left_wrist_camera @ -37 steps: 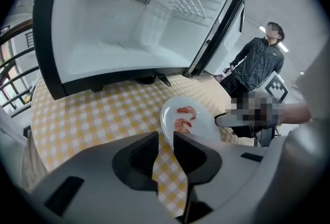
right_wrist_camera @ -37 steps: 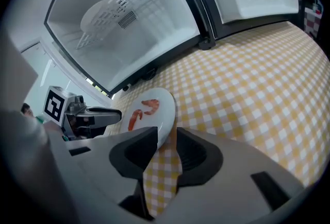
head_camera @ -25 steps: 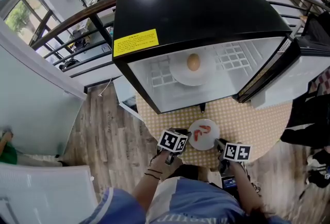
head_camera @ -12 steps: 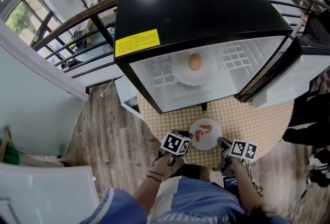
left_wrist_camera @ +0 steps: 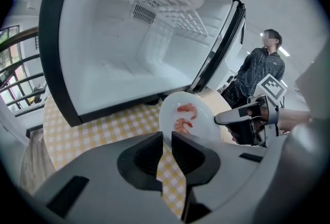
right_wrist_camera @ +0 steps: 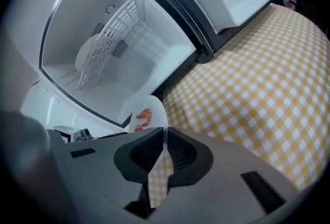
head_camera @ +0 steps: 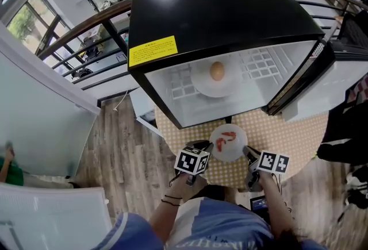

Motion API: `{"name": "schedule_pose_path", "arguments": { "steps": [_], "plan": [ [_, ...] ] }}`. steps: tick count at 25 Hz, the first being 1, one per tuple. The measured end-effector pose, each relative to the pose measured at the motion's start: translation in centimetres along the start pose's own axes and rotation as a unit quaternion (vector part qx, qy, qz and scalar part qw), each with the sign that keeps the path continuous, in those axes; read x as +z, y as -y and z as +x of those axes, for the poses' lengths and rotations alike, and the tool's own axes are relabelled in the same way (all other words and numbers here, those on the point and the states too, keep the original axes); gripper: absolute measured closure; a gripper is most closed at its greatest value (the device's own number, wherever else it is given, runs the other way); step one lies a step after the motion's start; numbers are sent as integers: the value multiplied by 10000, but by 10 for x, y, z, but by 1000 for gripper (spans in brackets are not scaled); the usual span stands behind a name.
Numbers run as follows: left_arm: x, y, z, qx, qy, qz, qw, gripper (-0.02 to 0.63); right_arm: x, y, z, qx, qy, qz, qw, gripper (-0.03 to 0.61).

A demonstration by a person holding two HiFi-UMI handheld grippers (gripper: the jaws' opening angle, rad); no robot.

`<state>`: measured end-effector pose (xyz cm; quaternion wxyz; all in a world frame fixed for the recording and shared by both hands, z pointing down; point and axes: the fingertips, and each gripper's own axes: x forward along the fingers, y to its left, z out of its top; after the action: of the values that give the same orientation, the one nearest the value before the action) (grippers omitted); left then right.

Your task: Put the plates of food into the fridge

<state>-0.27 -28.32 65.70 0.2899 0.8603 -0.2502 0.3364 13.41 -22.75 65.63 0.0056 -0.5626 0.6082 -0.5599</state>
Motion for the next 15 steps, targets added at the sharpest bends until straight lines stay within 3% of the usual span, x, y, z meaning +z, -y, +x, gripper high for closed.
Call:
{"name": "schedule_pose_path", "arguments": {
  "steps": [5, 15],
  "plan": [
    [33, -12, -7, 197, 354, -39, 9992, 551, 36, -17, 13, 79, 128, -297, 9994, 543],
    [70, -42, 5, 533, 683, -545, 9948, 551, 92, -35, 48, -111, 303, -715, 9969, 541]
  ]
}}
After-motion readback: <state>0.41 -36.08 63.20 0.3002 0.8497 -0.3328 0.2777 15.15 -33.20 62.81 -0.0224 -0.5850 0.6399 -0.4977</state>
